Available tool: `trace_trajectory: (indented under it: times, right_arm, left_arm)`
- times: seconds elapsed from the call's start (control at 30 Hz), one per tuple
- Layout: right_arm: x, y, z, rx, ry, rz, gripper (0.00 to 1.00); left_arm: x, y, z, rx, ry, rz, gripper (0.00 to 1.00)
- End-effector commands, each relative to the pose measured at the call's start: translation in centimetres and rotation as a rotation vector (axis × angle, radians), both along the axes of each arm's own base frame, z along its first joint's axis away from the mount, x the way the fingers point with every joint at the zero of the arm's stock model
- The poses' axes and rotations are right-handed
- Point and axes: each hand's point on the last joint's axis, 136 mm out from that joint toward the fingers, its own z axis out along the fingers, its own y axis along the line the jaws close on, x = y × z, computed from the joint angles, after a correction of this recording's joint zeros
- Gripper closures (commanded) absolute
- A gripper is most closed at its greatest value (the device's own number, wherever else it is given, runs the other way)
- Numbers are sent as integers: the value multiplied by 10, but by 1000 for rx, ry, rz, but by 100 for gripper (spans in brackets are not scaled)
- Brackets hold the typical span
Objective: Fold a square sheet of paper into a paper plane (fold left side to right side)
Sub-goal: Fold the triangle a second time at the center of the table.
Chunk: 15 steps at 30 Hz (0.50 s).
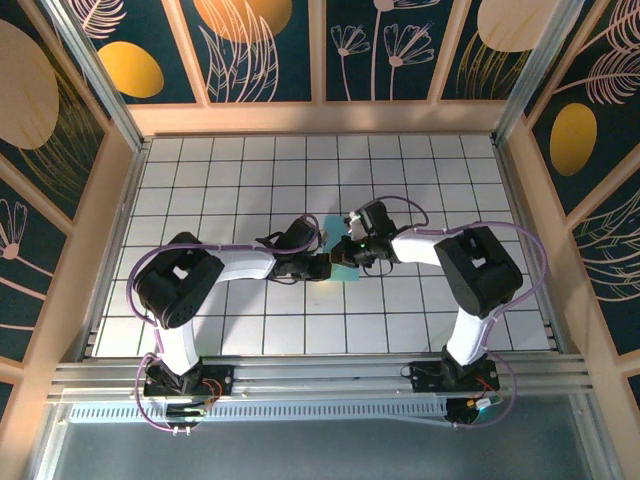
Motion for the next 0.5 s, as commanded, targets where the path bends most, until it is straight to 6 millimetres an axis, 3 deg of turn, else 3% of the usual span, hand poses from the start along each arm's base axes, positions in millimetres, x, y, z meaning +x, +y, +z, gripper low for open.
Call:
trace_trajectory:
  times: [0.0,0.33,0.47]
  right_arm:
    - [3,-2,-12,-43,-2,-15,100]
    - [5,-17,-24,-115,-14,-27,100]
    - [18,-32,-23,-119,-20,-66,100]
  left_arm:
    - [-8,23,-26,106,42,24,97]
    - [-13,31,-32,135,70,49,97]
    - [-15,32,-35,139,80,52,98]
